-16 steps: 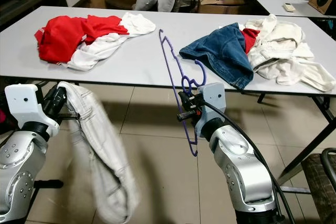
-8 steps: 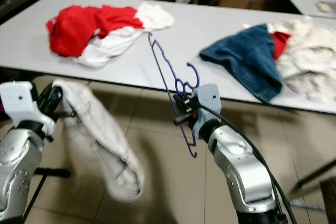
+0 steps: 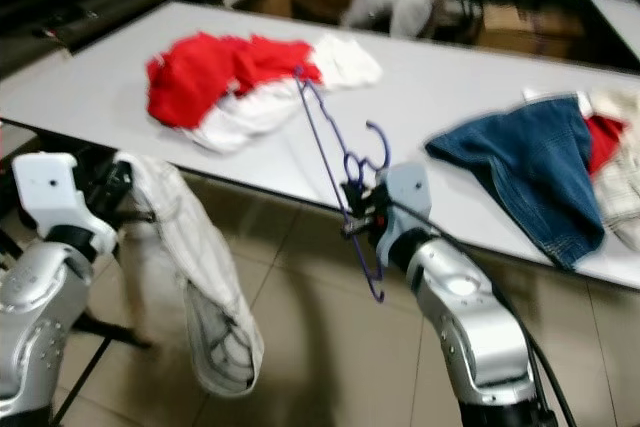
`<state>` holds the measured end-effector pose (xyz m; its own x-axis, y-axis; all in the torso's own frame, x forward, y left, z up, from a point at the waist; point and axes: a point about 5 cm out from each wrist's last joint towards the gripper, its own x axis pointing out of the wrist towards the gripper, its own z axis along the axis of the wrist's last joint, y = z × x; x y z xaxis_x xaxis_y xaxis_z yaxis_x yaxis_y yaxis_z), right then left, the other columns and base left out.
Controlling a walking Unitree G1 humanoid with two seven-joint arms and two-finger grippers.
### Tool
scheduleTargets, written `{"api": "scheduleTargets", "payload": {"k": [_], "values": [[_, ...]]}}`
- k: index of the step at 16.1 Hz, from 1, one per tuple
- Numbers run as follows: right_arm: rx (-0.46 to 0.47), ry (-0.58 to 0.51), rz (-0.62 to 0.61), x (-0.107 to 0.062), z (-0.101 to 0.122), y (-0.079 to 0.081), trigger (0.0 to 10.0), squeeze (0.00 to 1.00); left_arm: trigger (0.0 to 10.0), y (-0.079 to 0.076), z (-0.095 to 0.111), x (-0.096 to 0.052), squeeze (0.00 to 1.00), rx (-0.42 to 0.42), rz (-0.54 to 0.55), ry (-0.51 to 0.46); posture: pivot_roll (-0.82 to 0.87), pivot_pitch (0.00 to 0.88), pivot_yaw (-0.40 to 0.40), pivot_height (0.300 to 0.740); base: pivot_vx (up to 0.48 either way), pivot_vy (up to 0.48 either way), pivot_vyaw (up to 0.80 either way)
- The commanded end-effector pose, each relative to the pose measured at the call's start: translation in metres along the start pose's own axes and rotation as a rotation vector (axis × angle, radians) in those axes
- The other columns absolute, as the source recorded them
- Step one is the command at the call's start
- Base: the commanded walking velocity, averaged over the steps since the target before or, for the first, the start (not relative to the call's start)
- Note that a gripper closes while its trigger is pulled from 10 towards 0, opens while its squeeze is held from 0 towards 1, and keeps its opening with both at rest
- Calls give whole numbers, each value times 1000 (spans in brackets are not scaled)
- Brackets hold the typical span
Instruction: Hang hanger
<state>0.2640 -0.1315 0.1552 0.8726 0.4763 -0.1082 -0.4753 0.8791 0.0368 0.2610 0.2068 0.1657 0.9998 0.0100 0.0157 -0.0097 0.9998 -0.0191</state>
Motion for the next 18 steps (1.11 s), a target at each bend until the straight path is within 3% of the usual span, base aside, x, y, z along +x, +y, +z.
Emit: {"api": "scheduleTargets", "payload": {"k": [1, 6, 12, 18], "values": [[9, -22, 29, 3, 4, 5, 10000, 0, 10000, 3, 13, 0, 0, 16, 9, -57, -53, 0, 27, 740, 364, 0, 0], [10, -29, 26, 4, 5, 4, 10000, 0, 10000, 2, 14, 2, 0, 21, 6, -63, -51, 0, 27, 740, 365, 0, 0], [-8, -48, 37, 3, 10, -1, 10000, 0, 10000, 5, 23, 7, 0, 26, 15, -93, -57, 0, 25, 740, 364, 0, -617], [-131, -68, 247, -7, 30, -12, 10000, 0, 10000, 5, 43, 26, 0, 61, -51, -152, -54, 0, 16, 740, 364, 0, 0]]}}
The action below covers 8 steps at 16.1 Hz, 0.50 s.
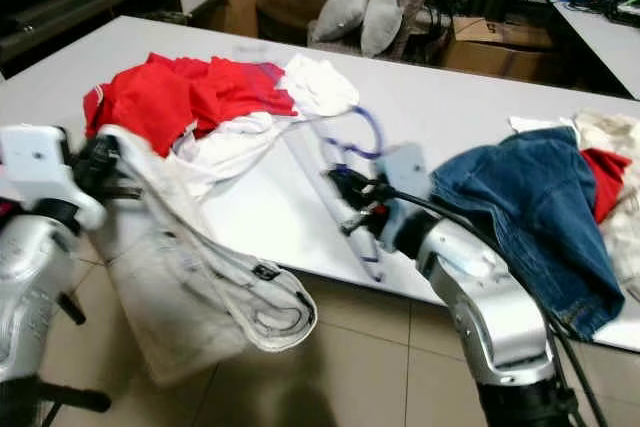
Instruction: Hang hanger
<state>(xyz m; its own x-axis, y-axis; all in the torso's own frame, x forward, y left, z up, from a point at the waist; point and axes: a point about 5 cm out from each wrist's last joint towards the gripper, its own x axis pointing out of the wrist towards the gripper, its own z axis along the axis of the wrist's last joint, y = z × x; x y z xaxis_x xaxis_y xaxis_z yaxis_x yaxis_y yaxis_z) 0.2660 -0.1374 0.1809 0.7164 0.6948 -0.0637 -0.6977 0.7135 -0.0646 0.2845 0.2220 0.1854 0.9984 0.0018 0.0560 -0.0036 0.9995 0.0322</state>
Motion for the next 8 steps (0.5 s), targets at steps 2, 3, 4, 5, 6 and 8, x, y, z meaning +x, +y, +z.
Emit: {"api": "scheduleTargets", "payload": {"k": [2, 3, 4, 5, 6, 8], "values": [[-79, 56, 94, -15, 4, -8, 10000, 0, 10000, -17, 35, 16, 0, 5, -128, -146, -54, 0, 9, 740, 364, 0, 0], [-93, 76, 154, -20, 5, -7, 10000, 0, 10000, -20, 40, 23, 0, 11, -155, -158, -52, 0, 7, 740, 364, 0, 0], [-119, 102, 236, -30, 8, -6, 10000, 0, 10000, -22, 47, 33, 0, 31, -189, -170, -52, 0, 8, 740, 368, 0, 0], [-130, 116, 272, -35, 11, -5, 10000, 0, 10000, -22, 50, 38, 0, 41, -201, -173, -51, 0, 10, 740, 368, 0, 0], [-146, 139, 329, -46, 16, -7, 10000, 0, 10000, -19, 57, 49, 0, 66, -210, -182, -52, 0, 14, 740, 364, 0, 0], [-149, 181, 504, -78, 41, -9, 10000, 0, 10000, -18, 84, 83, 0, 121, -250, -209, -62, 0, 25, 740, 366, 0, 0]]}}
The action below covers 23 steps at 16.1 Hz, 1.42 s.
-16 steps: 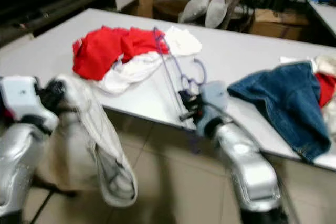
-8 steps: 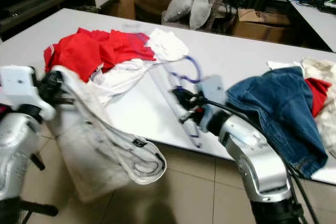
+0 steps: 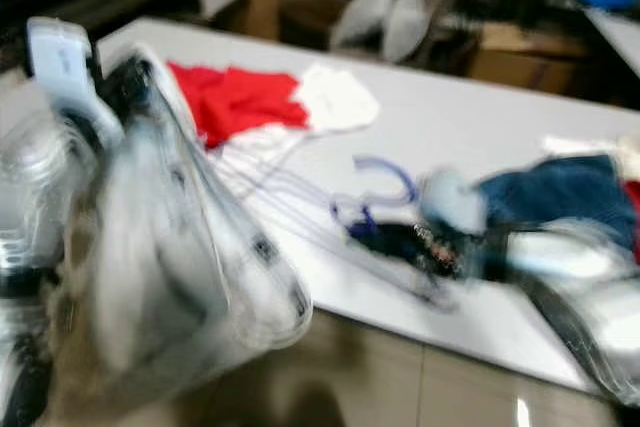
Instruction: Hang hanger
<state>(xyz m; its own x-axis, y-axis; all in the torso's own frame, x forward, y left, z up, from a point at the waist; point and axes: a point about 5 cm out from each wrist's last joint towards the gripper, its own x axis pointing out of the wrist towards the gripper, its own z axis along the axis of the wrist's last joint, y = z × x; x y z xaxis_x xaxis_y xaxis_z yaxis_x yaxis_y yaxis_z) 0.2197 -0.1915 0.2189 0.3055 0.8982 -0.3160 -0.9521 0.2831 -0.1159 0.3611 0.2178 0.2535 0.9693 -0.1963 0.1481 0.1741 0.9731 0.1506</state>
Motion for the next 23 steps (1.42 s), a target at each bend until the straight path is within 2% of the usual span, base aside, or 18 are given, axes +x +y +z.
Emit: {"api": "scheduleTargets", "payload": {"k": [1, 3, 4, 6, 8, 9, 11, 13, 14, 15, 16, 18, 19, 20, 21, 23], "values": [[-8, -27, 55, -11, 12, 5, 10000, 0, 10000, -13, 29, 15, 0, 40, -75, -115, -65, 0, 29, 740, 371, 0, 0], [5, -67, 124, -17, 23, 9, 10000, 0, 10000, -20, 62, 37, 0, 27, -135, -197, -70, 0, 34, 740, 368, 0, 0], [1, -80, 139, -16, 25, 10, 10000, 0, 10000, -22, 73, 42, 0, 20, -153, -225, -70, 0, 36, 740, 368, 0, 0], [0, -103, 183, -11, 29, 14, 10000, 0, 10000, -25, 97, 53, 0, -3, -195, -286, -66, 0, 38, 740, 368, 0, 0], [-12, -81, 185, 3, 26, 13, 10000, 0, 10000, -33, 119, 60, 0, 0, -259, -341, -71, 0, 46, 740, 364, 0, 0], [-39, -46, 126, 19, 20, 6, 10000, 0, 10000, -40, 132, 60, 0, 6, -310, -377, -68, 0, 49, 740, 360, 0, 0], [-57, -23, -98, 53, 14, -23, 10000, 0, 10000, -46, 154, 55, 0, 0, -371, -444, -59, 0, 44, 740, 324, 0, 0], [-86, -76, -307, 65, 24, -51, 10000, 0, 10000, -36, 171, 47, 0, 1, -372, -493, -37, 0, 23, 740, 141, 0, 0], [-111, -113, -442, 64, 35, -71, 10000, 0, 10000, -28, 185, 40, 0, 24, -377, -542, -32, 0, 19, 740, 0, 0, 0], [-125, -127, -494, 63, 39, -78, 10000, 0, 10000, -25, 191, 37, 0, 34, -378, -559, -32, 0, 18, 740, 0, 0, 0], [-156, -188, -666, 56, 57, -101, 10000, 0, 10000, -16, 210, 27, 0, 61, -361, -628, -26, 0, 11, 740, 0, 0, 0], [-251, -324, -930, 34, 92, -131, 10000, 0, 10000, 6, 235, 12, 0, 82, -295, -740, -26, 0, 12, 740, 0, 0, 0], [-268, -351, -970, 30, 98, -134, 10000, 0, 10000, 9, 238, 10, 0, 80, -286, -754, -26, 0, 12, 740, 0, 0, 0], [-365, -476, -1120, 12, 121, -139, 10000, 0, 10000, 24, 240, -3, 0, 76, -247, -822, -26, 0, 11, 740, 0, 0, 0], [-388, -486, -1118, 12, 122, -137, 10000, 0, 10000, 26, 235, -6, 0, 79, -245, -827, -28, 0, 10, 740, 0, 0, 0], [-345, -414, -956, 37, 99, -133, 10000, 0, 10000, 27, 204, -6, 0, 115, -238, -743, -33, 0, 8, 740, 0, 0, 0]]}}
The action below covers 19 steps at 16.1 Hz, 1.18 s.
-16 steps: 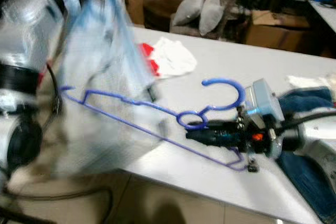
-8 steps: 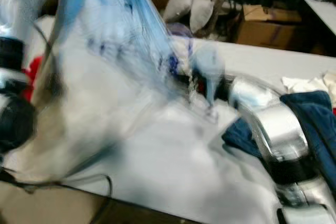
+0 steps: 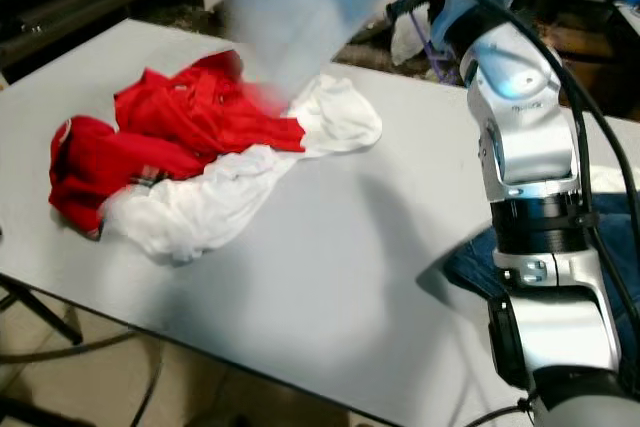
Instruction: Hang hanger
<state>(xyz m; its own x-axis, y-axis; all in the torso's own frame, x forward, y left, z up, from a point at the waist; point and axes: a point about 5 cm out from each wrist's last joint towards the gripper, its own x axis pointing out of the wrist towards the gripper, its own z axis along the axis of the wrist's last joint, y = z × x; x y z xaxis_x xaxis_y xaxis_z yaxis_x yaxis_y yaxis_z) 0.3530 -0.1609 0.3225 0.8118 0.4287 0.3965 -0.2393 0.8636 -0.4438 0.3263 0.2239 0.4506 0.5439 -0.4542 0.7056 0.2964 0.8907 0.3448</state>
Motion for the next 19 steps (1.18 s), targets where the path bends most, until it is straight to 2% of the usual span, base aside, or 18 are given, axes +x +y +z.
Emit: {"api": "scheduleTargets", "payload": {"k": [1, 2, 3, 4, 5, 6, 7, 9, 10, 11, 12, 14, 15, 16, 18, 19], "values": [[38, 95, 202, -15, -35, 35, 10000, 0, 10000, -9, -33, -19, 0, 35, 16, 126, -32, 0, 5, 740, 0, 0, 0], [89, 121, 315, -28, -49, 55, 10000, 0, 10000, -15, -63, -39, 0, 69, 52, 248, -32, 0, 5, 740, 0, 0, 0], [150, 136, 397, -43, -60, 70, 10000, 0, 10000, -22, -92, -60, 0, 70, 99, 358, -32, 0, 5, 740, 0, 0, 0], [221, 241, 612, -84, -82, 102, 10000, 0, 10000, -50, -160, -121, 0, 85, 186, 658, -39, 0, 4, 740, 0, 0, 0], [219, 267, 661, -93, -85, 108, 10000, 0, 10000, -57, -170, -132, 0, 93, 188, 710, -44, 0, 8, 740, 0, 0, 0], [238, 286, 761, -109, -81, 114, 10000, 0, 10000, -66, -182, -148, 0, 77, 186, 777, -52, 0, 12, 740, 0, 0, 0], [238, 276, 808, -116, -70, 110, 10000, 0, 10000, -65, -190, -158, 0, 105, 187, 860, -62, 0, 27, 740, 0, 0, 0], [248, 263, 816, -116, -63, 106, 10000, 0, 10000, -61, -191, -160, 0, 133, 191, 892, -64, 0, 30, 740, 0, 0, 0], [268, 212, 870, -117, -42, 92, 10000, 0, 10000, -43, -188, -159, 0, 248, 196, 947, -66, 0, 38, 740, 0, 0, 0], [275, 187, 909, -118, -31, 85, 10000, 0, 10000, -31, -184, -158, 0, 314, 206, 967, -66, 0, 38, 740, 0, 0, 0], [288, 162, 957, -121, -19, 78, 10000, 0, 10000, -10, -174, -154, 0, 411, 232, 980, -62, 0, 39, 740, 0, 0, 0], [309, 143, 958, -122, -12, 70, 10000, 0, 10000, 10, -163, -152, 0, 463, 270, 977, -57, 0, 39, 740, 0, 0, 0], [318, 131, 926, -120, -9, 65, 10000, 0, 10000, 22, -155, -151, 753, 487, 292, 972, -57, 0, 41, 740, 0, 0, 0], [319, 116, 831, -113, -9, 56, 10000, 0, 10000, 38, -143, -148, 1000, 509, 292, 958, -53, 0, 45, 740, 0, 0, 0], [310, 158, 711, -107, -17, 51, 10000, 0, 10000, 42, -138, -147, 1000, 485, 240, 972, -50, 0, 50, 740, 0, 0, 0], [311, 203, 621, -104, -25, 50, 10000, 0, 10000, 42, -139, -150, 1000, 483, 151, 1013, -48, 0, 48, 740, 0, 0, 0]]}}
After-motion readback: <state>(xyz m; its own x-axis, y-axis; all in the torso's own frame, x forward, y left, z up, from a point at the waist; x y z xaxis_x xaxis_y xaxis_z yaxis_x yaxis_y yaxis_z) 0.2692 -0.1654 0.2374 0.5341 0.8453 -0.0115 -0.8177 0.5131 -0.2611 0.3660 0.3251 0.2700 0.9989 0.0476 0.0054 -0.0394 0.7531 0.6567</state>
